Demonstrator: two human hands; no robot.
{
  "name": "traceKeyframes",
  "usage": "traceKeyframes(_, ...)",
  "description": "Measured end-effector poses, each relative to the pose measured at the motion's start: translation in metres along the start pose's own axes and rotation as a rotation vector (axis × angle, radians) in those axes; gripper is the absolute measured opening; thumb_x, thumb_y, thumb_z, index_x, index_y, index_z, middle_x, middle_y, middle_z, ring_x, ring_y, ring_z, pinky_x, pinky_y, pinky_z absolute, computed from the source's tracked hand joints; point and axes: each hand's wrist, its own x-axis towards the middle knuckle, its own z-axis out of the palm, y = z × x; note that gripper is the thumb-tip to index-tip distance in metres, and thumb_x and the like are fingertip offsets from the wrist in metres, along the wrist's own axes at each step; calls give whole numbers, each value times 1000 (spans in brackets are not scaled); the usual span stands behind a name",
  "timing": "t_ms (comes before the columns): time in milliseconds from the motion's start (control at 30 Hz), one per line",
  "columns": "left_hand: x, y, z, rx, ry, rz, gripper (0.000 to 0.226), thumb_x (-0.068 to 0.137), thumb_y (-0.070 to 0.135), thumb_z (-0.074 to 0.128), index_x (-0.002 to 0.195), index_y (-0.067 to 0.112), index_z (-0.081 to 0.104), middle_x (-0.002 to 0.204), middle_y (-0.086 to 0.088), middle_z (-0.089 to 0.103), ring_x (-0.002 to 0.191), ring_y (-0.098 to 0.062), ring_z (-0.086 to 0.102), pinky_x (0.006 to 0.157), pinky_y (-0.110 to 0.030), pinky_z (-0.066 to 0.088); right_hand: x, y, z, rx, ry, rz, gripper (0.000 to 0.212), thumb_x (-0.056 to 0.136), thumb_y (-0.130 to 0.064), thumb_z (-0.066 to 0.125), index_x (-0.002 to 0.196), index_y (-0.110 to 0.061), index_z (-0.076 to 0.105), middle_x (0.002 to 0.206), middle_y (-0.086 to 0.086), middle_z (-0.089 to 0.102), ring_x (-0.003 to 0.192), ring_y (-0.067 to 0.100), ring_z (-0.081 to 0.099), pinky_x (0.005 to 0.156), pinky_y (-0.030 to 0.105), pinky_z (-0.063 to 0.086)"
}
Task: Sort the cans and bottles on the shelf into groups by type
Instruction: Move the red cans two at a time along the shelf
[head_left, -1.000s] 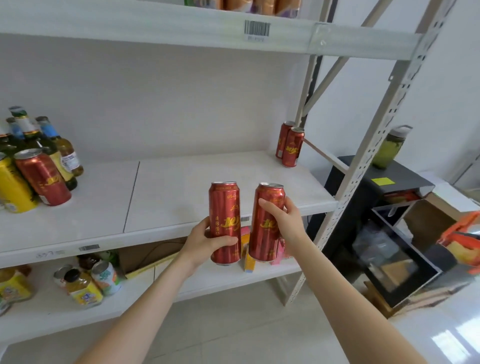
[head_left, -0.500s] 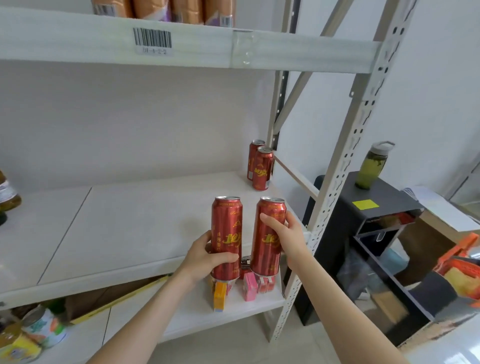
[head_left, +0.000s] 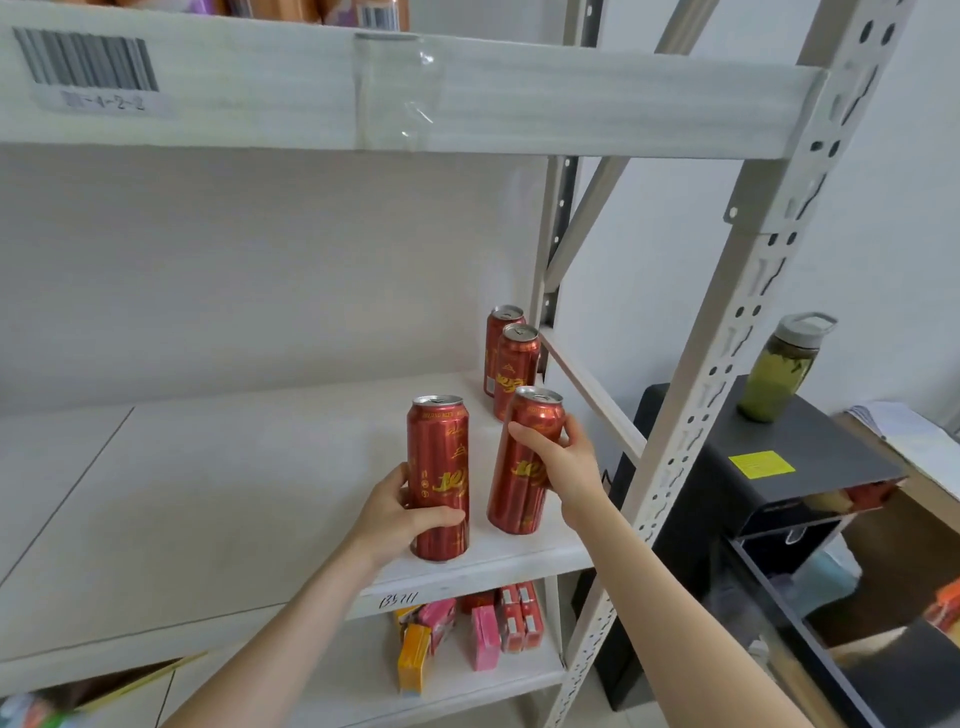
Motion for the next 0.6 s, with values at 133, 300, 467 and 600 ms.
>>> traceKeyframes(133, 31, -2, 12, 3, 29, -4, 62, 59, 19, 89, 112, 33, 60, 103, 5, 73, 95, -12, 69, 77, -31, 54, 40, -2, -5, -33, 14, -27, 45, 66, -37, 87, 97, -38, 54, 97, -12, 67, 88, 7, 65, 63, 22, 47)
traceKeyframes(300, 65, -5, 29, 21, 87, -6, 72, 44, 32, 90, 108, 39, 59, 102, 11, 72, 96, -10, 67, 76, -30, 53, 82, -1, -12, -28, 6, -44, 48, 66, -30, 88, 96, -37, 51, 95, -16, 65, 83, 2, 64, 59, 18, 46)
traceKeyframes(467, 89, -11, 42, 16, 148, 2, 72, 38, 35, 90, 104, 42, 60, 98, 13, 73, 93, -10, 69, 75, -33, 57, 113, 3, -16, -14, -40, -45, 54, 64, -28, 89, 104, -33, 53, 105, -9, 67, 96, 12, 65, 73, 30, 53)
traceKeyframes(600, 101, -14, 46, 25, 206, 24, 71, 37, 31, 89, 102, 39, 61, 94, 11, 74, 89, -11, 70, 79, -33, 58, 129, 7, -13, -24, -69, -73, 57, 63, -25, 90, 106, -29, 53, 109, -5, 68, 101, 18, 66, 88, 44, 55)
